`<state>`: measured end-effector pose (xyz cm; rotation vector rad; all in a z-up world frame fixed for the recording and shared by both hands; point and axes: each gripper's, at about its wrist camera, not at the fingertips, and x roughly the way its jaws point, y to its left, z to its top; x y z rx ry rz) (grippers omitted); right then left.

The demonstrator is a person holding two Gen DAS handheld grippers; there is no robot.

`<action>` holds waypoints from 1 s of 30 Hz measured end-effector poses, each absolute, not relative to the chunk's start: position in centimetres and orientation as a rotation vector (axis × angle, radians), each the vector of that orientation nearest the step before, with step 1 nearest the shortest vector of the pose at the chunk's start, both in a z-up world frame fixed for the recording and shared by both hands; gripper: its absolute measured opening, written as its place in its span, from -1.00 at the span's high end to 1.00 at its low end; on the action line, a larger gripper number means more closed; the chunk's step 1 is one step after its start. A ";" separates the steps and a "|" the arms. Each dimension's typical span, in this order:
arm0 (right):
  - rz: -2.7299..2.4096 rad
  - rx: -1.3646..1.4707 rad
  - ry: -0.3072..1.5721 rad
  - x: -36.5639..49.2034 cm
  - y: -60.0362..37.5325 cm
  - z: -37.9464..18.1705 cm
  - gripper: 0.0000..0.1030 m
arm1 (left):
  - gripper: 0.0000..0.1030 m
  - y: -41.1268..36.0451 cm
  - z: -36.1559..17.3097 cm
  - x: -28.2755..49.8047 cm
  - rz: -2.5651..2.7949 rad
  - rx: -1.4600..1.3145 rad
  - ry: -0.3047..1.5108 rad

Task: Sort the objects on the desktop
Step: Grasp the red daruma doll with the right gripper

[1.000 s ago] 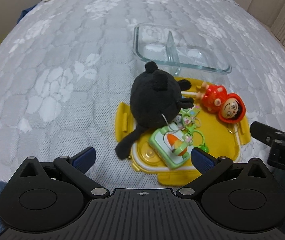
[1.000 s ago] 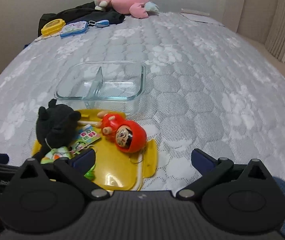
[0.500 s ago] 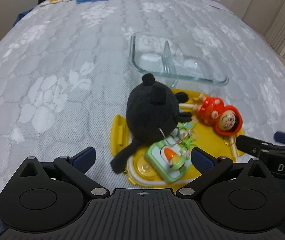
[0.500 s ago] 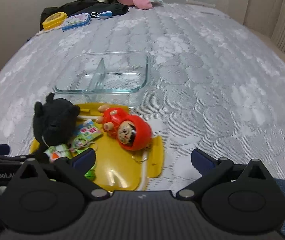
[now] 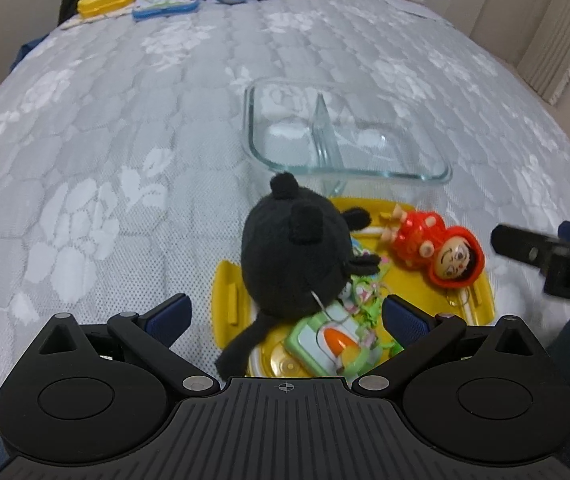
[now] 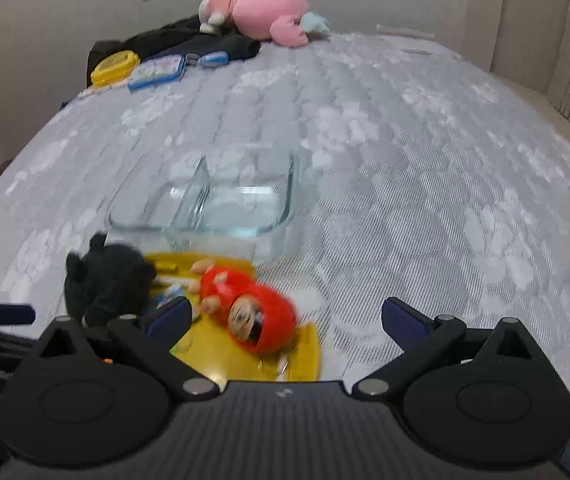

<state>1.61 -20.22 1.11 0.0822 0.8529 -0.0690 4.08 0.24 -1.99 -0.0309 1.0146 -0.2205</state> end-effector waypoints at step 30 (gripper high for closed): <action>0.174 -0.201 1.000 5.9 -16.7 -3.5 -0.17 | -1.00 1.6 -3.9 6.8 -0.216 -0.152 1.067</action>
